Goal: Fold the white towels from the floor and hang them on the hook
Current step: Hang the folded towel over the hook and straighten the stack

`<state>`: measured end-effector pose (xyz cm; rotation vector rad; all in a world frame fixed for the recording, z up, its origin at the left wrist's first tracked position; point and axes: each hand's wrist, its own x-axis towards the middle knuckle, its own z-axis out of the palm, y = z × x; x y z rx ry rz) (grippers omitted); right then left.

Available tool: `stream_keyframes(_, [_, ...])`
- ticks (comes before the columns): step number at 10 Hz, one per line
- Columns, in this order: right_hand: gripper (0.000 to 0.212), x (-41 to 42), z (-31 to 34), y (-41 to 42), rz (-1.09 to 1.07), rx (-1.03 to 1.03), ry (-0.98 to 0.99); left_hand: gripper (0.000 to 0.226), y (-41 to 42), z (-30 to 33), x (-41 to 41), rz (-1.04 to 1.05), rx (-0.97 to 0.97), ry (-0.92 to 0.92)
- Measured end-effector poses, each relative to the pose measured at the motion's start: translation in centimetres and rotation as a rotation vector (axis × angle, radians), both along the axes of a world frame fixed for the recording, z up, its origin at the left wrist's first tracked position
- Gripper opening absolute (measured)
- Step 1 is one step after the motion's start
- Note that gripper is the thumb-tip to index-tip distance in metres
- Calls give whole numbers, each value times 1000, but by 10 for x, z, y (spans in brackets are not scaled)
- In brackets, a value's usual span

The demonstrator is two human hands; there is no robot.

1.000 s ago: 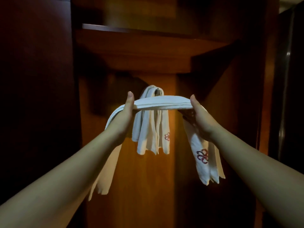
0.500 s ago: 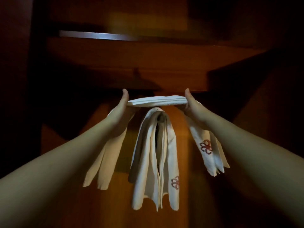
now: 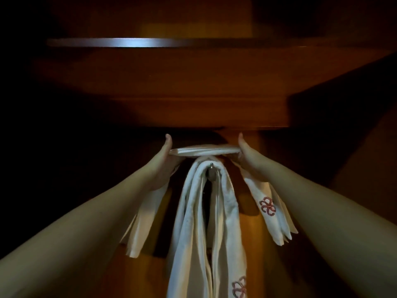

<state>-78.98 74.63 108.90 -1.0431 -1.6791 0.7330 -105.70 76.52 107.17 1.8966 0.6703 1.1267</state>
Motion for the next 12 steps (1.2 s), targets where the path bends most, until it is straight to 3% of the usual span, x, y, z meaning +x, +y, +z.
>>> stream_keyframes(3, [98, -2, -12, 29, 86, -61, 48, 105, 35, -2, -1, 27, 7, 2])
stream_keyframes(6, [84, 5, -46, 42, 117, -53, 72, 102, 30, -29, 18, -15, -68, -123])
stream_keyframes(8, [85, -1, -59, 47, 126, 13, 42, 88, 39, -46, 21, -28, -89, -204])
stream_keyframes(9, [74, -4, -57, 44, 121, 16, 47, 88, 42, -45, 20, 15, -86, -234])
stream_keyframes(11, [105, -3, -41, 45, 28, -14, 73, 94, 41, -23, 11, 155, -73, -214])
stream_keyframes(12, [106, -2, -40, 40, 21, -38, 73, 99, 40, -24, 10, 165, -64, -244])
